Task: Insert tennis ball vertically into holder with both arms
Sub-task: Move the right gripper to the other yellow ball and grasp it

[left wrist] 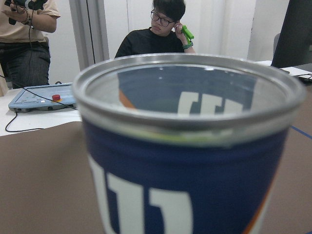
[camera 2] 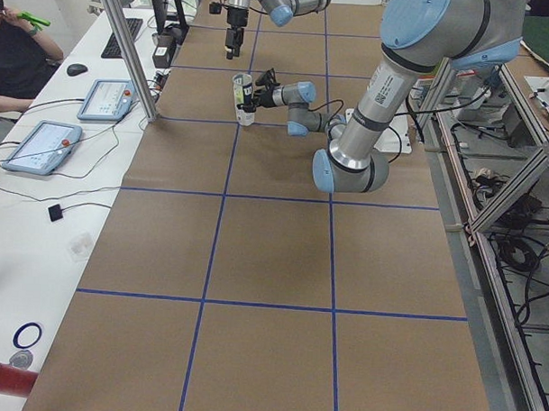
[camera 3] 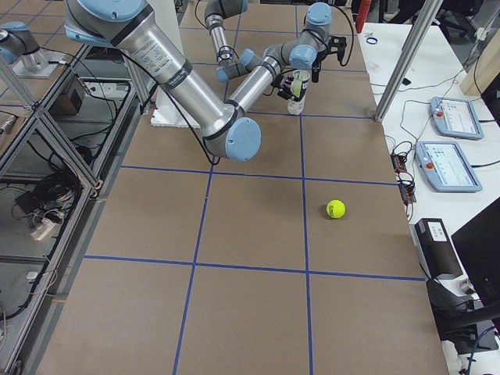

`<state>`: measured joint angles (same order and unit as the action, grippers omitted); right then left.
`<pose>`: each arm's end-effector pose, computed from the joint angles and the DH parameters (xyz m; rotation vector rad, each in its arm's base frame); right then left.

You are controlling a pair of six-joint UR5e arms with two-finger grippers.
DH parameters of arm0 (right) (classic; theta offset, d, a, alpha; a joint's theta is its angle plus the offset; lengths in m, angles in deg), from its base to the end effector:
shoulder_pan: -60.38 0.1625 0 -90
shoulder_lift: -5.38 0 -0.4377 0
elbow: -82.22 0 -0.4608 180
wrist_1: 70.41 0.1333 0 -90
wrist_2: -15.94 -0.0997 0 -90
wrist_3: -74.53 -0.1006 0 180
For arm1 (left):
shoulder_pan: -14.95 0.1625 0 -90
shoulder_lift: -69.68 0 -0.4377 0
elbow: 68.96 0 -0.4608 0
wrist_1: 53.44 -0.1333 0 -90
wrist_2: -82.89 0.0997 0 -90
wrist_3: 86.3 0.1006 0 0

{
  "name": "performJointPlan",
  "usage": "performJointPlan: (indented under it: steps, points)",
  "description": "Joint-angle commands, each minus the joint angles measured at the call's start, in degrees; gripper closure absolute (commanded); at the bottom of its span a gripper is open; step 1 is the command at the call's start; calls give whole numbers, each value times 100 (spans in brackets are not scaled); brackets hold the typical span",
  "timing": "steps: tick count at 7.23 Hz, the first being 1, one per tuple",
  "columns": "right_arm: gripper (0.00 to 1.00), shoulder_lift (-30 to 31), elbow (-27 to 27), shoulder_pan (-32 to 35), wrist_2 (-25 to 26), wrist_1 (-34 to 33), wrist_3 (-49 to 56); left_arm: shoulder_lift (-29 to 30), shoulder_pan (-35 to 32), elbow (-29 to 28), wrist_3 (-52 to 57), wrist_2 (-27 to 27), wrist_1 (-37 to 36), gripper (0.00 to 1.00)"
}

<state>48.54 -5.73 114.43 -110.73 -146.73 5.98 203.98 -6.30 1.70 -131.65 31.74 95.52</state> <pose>-0.3911 -0.6641 0.0945 0.1413 -1.1309 0.1799 0.6855 -0.4773 0.1905 1.2113 0.8683 -0.1662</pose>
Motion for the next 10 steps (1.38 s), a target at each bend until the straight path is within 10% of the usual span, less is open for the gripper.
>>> performJointPlan:
  steps: [1,5,7,10]
  points:
    - [0,577,399,744,2,-6,1967,0,-20,0,0,0,1,31]
    - [0,1886,1347,1616,-50,823,5171,9,-28,9,8,-9,1,31]
    - [0,1889,2559,1591,11,2221,5203,9,-28,9,9,-9,-8,31]
    - [0,1932,2634,1530,28,2235,5177,9,-107,9,35,-35,-25,27]
